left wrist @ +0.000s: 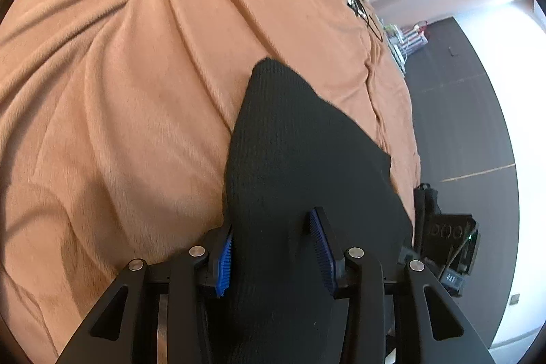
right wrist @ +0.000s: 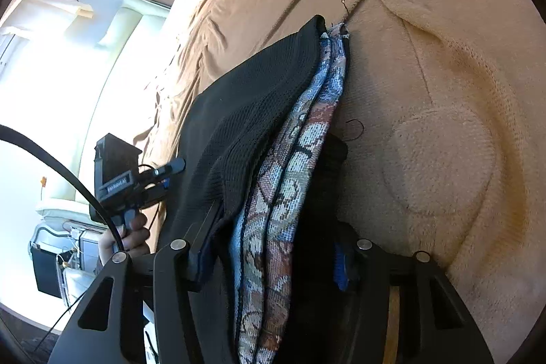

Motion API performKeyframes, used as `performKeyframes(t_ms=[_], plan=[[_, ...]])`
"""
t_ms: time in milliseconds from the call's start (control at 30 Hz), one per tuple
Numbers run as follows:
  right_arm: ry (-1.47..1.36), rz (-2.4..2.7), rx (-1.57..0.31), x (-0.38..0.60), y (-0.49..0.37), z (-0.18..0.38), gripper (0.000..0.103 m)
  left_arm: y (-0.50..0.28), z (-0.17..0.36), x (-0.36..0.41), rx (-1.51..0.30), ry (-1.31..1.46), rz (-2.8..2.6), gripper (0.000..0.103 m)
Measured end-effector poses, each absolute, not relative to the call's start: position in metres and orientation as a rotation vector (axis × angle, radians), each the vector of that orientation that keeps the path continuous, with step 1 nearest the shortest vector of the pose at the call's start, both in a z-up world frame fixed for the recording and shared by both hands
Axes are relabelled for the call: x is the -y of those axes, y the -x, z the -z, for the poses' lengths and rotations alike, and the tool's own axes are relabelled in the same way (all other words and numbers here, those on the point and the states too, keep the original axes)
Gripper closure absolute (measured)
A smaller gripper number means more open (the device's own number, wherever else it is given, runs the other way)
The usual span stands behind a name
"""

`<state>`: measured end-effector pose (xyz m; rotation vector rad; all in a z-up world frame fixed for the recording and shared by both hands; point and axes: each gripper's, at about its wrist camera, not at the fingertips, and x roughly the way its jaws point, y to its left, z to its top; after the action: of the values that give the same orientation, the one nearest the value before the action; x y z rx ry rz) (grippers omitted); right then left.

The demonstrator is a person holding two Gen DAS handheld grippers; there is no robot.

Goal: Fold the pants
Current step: 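Lift the folded black shorts off the duvet with both tools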

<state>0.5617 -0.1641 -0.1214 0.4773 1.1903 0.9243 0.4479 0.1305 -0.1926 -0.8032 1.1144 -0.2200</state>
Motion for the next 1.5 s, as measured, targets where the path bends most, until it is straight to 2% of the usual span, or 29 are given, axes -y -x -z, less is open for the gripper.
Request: performKeyframes(t_ms=[133, 267, 333, 533, 600, 667, 767, 933, 1000, 1067, 1133, 1267, 1300, 1333, 1367, 1433, 1500], plan=[[-0.501, -0.919, -1.208, 0.165, -0.566, 0.120, 0.047, -0.448, 0.190, -0.131, -1.123, 0.797, 0.206, 0.061], [-0.534, -0.948, -1.208, 0.161, -0.567, 0.121, 0.027, -0.450, 0.186, -0.126, -1.131, 0.758, 0.196, 0.062], [-0.542, -0.951, -1.210, 0.155, -0.570, 0.124, 0.021, -0.451, 0.186, -0.125, -1.133, 0.750, 0.193, 0.062], [-0.415, -0.906, -1.212, 0.137, -0.567, 0.118, 0.020, -0.453, 0.187, -0.125, -1.133, 0.745, 0.191, 0.062], [-0.379, -0.887, -1.203, 0.136, -0.565, 0.117, 0.031, -0.454, 0.187, -0.125, -1.133, 0.743, 0.191, 0.062], [-0.391, -0.878, -1.202, 0.144, -0.566, 0.120, 0.050, -0.456, 0.187, -0.125, -1.128, 0.746, 0.192, 0.062], [-0.505, -0.928, -1.211, 0.163, -0.571, 0.131, 0.064, -0.456, 0.188, -0.125, -1.124, 0.756, 0.199, 0.062], [-0.635, -0.987, -1.196, 0.179, -0.572, 0.148, 0.067, -0.458, 0.188, -0.124, -1.124, 0.757, 0.219, 0.062], [-0.624, -0.978, -1.199, 0.176, -0.571, 0.147, 0.063, -0.459, 0.188, -0.124, -1.124, 0.756, 0.222, 0.062], [-0.616, -0.977, -1.206, 0.168, -0.572, 0.143, 0.051, -0.460, 0.189, -0.125, -1.125, 0.762, 0.226, 0.062], [-0.611, -0.980, -1.213, 0.163, -0.573, 0.141, 0.045, -0.461, 0.189, -0.126, -1.124, 0.768, 0.230, 0.062], [-0.552, -0.971, -1.215, 0.158, -0.574, 0.136, 0.043, -0.464, 0.191, -0.126, -1.119, 0.763, 0.230, 0.064], [-0.543, -0.968, -1.213, 0.158, -0.573, 0.134, 0.045, -0.465, 0.191, -0.125, -1.118, 0.759, 0.226, 0.071], [-0.529, -0.950, -1.207, 0.158, -0.572, 0.132, 0.055, -0.465, 0.192, -0.125, -1.118, 0.758, 0.221, 0.076], [-0.516, -0.938, -1.203, 0.160, -0.570, 0.129, 0.061, -0.464, 0.191, -0.126, -1.117, 0.764, 0.219, 0.084], [-0.503, -0.941, -1.176, 0.162, -0.564, 0.121, 0.070, -0.462, 0.185, -0.125, -1.104, 0.765, 0.226, 0.088], [-0.477, -0.939, -1.146, 0.162, -0.557, 0.111, 0.072, -0.457, 0.172, -0.123, -1.078, 0.746, 0.243, 0.090]])
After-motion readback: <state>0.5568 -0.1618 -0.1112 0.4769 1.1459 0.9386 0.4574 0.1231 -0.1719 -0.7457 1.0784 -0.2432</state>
